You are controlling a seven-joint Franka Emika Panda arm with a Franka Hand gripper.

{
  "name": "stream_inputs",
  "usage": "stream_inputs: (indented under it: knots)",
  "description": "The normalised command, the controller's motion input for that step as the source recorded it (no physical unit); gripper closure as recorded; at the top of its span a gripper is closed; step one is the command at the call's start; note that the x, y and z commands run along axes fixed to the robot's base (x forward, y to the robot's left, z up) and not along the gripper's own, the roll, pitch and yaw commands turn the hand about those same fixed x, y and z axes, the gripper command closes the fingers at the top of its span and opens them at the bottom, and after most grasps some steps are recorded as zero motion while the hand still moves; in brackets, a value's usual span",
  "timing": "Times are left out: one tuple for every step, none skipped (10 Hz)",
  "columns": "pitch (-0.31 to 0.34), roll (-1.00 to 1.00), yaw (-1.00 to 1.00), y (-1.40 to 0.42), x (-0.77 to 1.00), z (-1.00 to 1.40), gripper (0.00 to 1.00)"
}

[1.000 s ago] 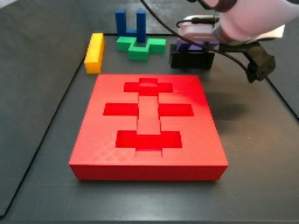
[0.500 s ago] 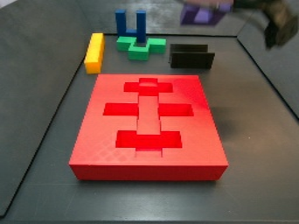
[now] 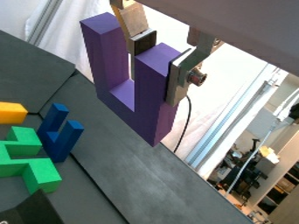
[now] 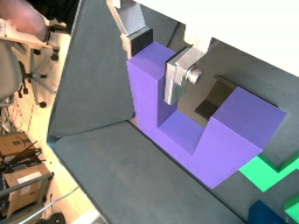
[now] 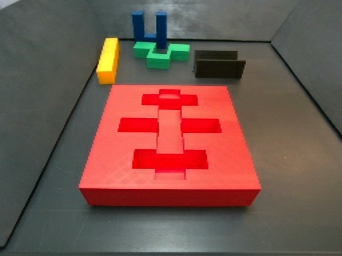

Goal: Pick up the purple object. Move up. Place the purple object on the fixture. Regrasp the purple object. Move to above the board. Insert the purple object.
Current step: Move to above the board.

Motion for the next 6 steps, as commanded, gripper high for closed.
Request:
stream_inputs:
  knots:
    - [0.098, -1.00, -0.03, -1.40, -1.27, 0.26, 1.00]
    - [0.089, -1.00, -0.02, -1.40, -1.30, 0.29, 1.00]
    - [0.065, -1.00, -0.01, -1.39, -1.40, 0.29, 1.00]
    - [0.053, -1.00, 0.00, -1.34, -1.40, 0.27, 1.00]
    - [0.046, -1.00, 0.00, -1.32, -1.40, 0.28, 1.00]
    - [0.039, -1.00, 0.01, -1.26, -1.40, 0.26, 1.00]
